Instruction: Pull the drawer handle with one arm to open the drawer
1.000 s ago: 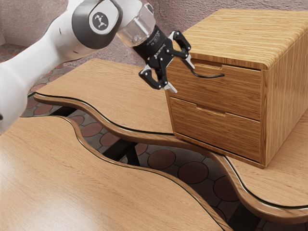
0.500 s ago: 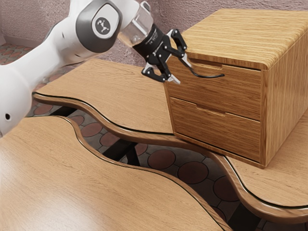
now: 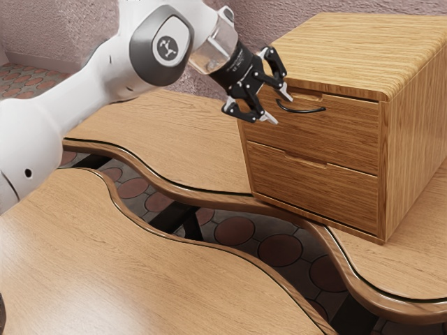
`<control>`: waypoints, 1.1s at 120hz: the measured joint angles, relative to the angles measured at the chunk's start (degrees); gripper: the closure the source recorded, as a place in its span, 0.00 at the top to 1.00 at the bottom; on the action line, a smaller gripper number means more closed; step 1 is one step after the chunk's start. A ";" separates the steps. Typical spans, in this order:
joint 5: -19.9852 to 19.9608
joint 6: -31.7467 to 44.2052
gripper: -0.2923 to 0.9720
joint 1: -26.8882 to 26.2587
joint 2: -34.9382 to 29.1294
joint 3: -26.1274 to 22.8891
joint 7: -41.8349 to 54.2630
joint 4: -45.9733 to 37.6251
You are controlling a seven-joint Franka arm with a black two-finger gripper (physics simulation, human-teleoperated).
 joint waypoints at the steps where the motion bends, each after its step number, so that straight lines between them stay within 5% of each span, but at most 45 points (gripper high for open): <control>1: -0.06 0.05 0.44 0.00 0.01 0.00 0.04 -0.01; 132: -0.58 0.97 0.20 -1.37 -1.27 -0.22 2.18 -3.03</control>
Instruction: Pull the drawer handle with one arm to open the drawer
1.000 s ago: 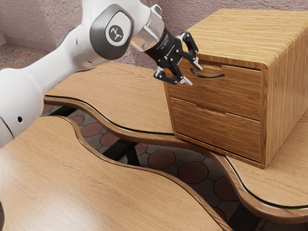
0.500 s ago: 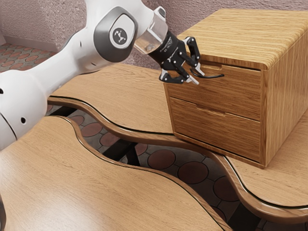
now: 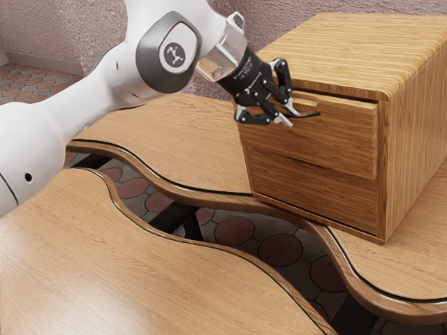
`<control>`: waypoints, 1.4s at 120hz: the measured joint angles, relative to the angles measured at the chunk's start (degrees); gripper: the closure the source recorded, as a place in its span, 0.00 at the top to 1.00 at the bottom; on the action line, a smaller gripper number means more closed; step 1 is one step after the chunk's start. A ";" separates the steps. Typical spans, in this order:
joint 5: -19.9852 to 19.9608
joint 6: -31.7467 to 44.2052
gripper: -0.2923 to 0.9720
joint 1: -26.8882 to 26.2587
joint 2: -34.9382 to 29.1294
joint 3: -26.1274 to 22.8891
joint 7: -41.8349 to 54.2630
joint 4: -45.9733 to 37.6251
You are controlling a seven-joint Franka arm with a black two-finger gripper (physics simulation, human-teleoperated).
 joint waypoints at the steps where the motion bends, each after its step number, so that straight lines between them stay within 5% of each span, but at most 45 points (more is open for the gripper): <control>1: 0.01 0.00 0.20 0.00 -0.03 0.01 0.00 -0.06; 168: 0.23 0.32 0.21 0.38 -15.64 -0.87 0.38 -19.29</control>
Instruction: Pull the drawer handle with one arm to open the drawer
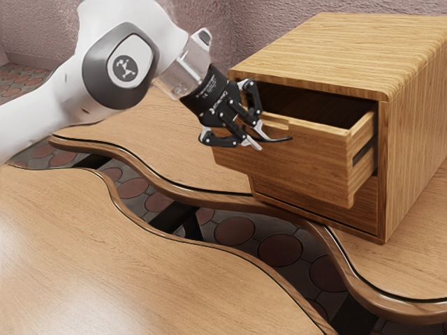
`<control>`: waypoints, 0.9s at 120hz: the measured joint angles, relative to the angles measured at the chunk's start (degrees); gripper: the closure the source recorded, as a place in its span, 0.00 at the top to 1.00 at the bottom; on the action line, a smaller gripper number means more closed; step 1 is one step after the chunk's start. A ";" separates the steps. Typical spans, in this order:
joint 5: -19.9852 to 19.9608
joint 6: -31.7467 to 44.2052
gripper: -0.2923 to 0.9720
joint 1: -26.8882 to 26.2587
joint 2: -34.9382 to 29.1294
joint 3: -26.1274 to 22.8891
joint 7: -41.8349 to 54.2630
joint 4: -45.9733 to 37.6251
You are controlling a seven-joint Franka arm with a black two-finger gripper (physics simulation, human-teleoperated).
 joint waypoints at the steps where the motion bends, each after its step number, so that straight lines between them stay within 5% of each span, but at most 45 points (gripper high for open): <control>1: 0.00 0.00 0.21 0.00 -0.06 0.00 0.00 -0.06; 108: 0.18 0.32 0.22 -0.27 -9.56 -0.46 -0.18 -11.12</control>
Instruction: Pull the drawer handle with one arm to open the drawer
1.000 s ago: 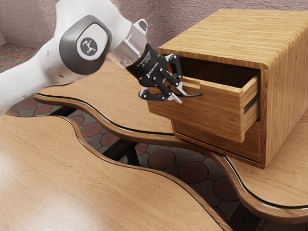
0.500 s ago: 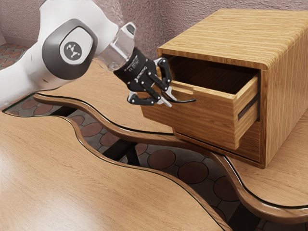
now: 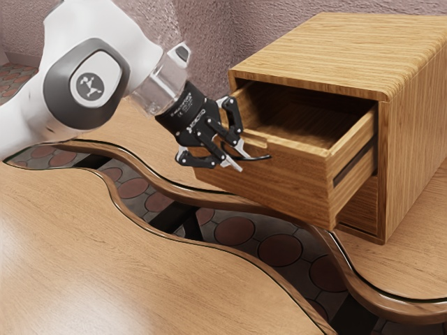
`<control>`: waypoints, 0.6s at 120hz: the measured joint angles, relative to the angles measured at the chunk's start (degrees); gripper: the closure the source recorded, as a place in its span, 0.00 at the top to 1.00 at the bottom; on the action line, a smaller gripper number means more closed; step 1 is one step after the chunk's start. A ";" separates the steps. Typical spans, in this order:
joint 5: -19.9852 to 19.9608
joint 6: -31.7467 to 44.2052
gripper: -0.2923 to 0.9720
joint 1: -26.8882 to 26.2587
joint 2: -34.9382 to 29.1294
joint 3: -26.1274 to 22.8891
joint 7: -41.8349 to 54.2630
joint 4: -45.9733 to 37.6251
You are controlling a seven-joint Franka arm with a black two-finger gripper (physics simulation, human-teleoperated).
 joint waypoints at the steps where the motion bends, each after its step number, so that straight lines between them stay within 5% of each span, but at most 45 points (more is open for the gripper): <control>1: 0.02 0.00 0.22 -0.01 -0.07 0.02 0.00 -0.10; 72: 0.37 -0.06 0.22 -0.04 -6.16 0.17 -0.23 -6.25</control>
